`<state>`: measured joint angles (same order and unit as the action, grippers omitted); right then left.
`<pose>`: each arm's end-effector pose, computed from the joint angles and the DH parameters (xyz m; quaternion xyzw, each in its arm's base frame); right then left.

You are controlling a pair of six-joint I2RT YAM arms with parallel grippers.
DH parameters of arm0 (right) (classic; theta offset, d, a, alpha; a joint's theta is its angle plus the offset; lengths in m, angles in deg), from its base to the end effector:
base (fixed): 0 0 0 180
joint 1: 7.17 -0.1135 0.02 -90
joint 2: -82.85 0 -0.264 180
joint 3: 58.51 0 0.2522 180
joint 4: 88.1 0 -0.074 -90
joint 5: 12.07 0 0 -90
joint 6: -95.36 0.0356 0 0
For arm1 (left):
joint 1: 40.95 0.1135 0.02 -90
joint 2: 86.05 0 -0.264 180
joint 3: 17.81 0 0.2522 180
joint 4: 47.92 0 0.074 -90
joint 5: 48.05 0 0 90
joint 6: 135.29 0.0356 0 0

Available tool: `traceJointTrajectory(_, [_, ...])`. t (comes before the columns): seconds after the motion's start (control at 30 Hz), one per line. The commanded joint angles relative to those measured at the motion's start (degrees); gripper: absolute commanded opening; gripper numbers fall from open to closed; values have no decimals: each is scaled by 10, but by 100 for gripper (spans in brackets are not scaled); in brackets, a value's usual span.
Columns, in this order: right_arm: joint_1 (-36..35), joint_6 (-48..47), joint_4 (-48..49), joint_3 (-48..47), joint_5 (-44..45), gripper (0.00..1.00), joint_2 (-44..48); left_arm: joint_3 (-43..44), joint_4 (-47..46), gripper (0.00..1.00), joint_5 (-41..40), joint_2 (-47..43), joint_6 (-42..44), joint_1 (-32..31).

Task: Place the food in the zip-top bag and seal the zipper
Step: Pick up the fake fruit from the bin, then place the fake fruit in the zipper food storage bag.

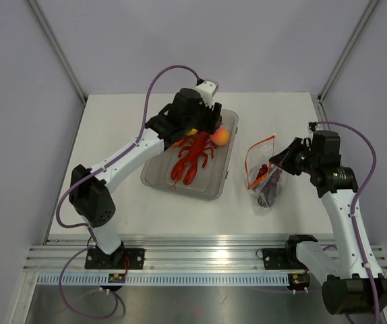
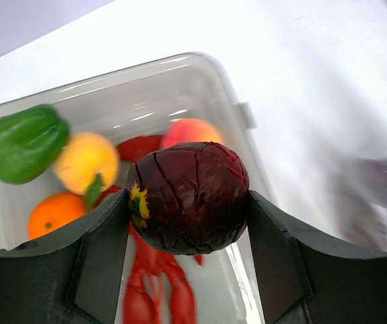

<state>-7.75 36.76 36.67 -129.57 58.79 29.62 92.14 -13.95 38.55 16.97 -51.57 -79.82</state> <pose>0.1874 0.0136 0.3368 0.1639 0.8718 0.2636 0.3789 0.3341 -0.2666 0.3513 0.2243 0.8226 -0.1770 0.4917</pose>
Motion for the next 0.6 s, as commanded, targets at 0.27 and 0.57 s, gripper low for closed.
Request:
traceJointTrajectory(0.27, [-1,9,31,3,-25,0,6,-118,-95,18,239,-144,-82,-71])
traceJointTrajectory(0.57, [0,15,32,-1,-36,0,21,-79,-104,19,269,-76,-109,-109])
